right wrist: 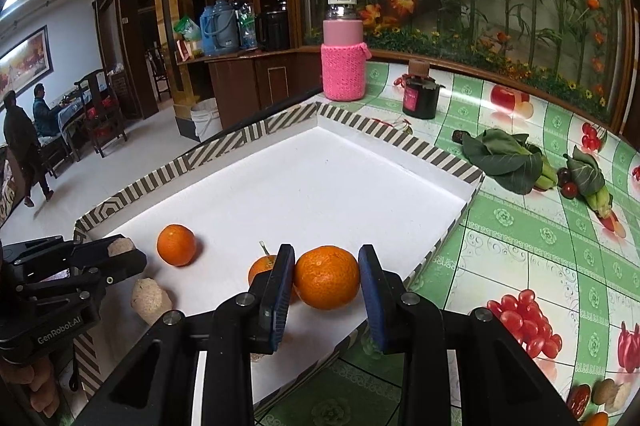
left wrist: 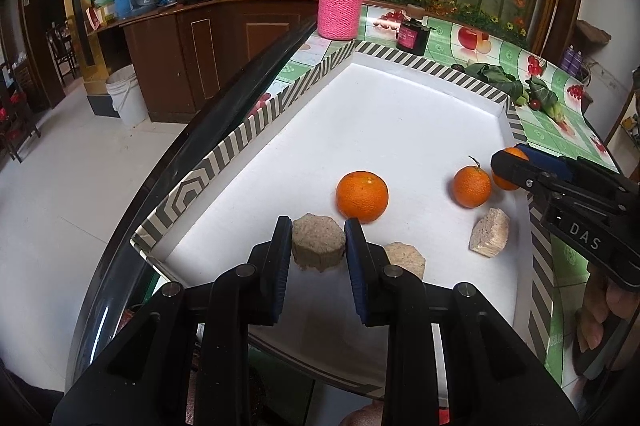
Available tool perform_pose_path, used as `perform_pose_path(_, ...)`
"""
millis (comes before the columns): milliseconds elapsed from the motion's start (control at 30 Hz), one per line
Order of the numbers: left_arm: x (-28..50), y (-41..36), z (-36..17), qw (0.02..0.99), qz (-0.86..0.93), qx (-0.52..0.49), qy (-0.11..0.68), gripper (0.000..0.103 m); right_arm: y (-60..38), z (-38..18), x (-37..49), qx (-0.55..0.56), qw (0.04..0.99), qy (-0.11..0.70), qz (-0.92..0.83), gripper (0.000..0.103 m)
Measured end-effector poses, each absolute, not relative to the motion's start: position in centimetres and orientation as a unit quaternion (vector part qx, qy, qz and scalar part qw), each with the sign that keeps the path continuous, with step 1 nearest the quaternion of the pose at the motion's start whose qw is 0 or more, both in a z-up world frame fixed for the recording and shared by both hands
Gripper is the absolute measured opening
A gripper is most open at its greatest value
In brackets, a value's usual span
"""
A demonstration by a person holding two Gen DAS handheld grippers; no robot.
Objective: Organize fruits
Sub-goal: 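Carry the round cake and orange over the white tray, then lower both items into the tray and open both grippers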
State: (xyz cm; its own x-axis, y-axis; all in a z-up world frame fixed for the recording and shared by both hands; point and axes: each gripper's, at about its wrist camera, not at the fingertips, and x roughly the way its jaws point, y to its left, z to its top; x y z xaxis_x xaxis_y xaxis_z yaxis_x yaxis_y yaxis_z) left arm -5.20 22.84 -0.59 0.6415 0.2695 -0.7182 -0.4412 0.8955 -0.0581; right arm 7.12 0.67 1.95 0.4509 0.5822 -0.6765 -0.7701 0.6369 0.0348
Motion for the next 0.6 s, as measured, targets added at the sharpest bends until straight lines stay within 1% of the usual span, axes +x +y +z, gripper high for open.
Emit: perform_pose_path(600,-5.07,22.86,-0.95,0.892,0.211,-0.116,0.383,0.026,1.24,1.56,7.11,-0.157,0.837,0.345,0.395,0.032)
